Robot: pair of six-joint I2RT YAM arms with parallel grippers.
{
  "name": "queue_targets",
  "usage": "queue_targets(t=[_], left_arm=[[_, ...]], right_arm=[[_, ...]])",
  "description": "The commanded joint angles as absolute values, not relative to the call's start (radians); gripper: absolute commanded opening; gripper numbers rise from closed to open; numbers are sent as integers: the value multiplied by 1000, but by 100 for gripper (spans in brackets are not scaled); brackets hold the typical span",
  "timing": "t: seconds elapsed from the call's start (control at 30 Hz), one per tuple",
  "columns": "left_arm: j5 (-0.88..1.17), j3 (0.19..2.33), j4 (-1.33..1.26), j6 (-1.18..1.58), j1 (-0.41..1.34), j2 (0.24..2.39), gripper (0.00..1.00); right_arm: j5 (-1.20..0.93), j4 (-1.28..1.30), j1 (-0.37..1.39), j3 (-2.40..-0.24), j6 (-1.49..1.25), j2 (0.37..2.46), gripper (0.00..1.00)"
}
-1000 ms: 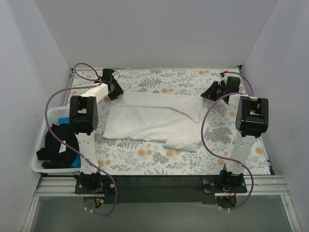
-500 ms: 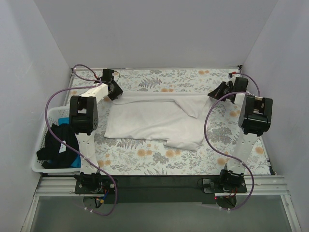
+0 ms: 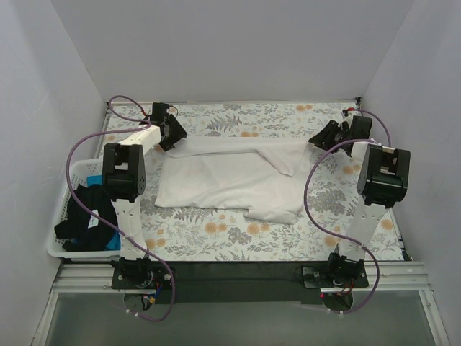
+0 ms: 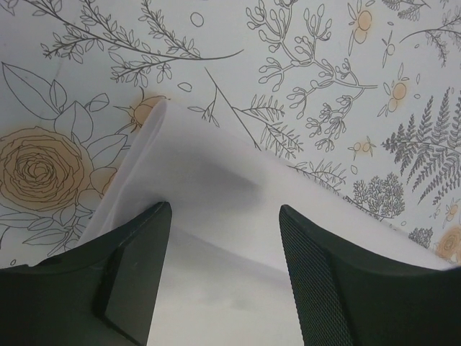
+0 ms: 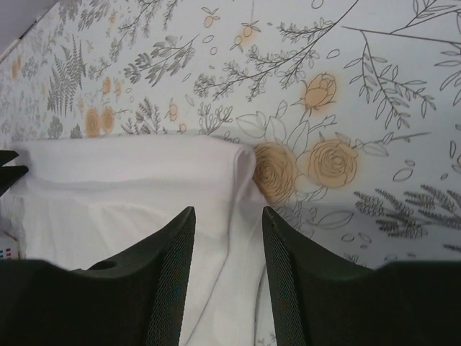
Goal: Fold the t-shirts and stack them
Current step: Fold the tshirt
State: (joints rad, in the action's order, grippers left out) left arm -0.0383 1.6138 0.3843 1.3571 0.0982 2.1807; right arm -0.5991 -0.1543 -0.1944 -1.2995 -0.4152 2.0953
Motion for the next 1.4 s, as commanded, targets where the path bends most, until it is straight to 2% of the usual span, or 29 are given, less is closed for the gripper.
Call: queue_targets(t=[0.0, 0.33, 0.63, 0.9, 1.1, 1.37], left_arm=[[-14, 1583, 443, 1319, 97, 2120, 61], [-63, 1485, 442, 1313, 118, 1890, 64], [-173, 1186, 508, 1312, 132, 1591, 64], [-236, 924, 469, 1292, 175, 1388, 64], [-232, 893, 456, 1276, 176, 1384, 64], [-236, 891, 453, 1267, 178, 1374, 64]], right_arm=[[-554, -157, -173, -1229, -385, 1935, 50], [-304, 61, 32, -1069, -210, 1700, 47], [-31, 118, 300, -1077, 78, 1651, 46], [26, 121, 439, -1193, 204, 1773, 35], [12, 123, 442, -1262, 227, 1865, 18], [37, 138, 440, -1292, 252, 1910, 14]])
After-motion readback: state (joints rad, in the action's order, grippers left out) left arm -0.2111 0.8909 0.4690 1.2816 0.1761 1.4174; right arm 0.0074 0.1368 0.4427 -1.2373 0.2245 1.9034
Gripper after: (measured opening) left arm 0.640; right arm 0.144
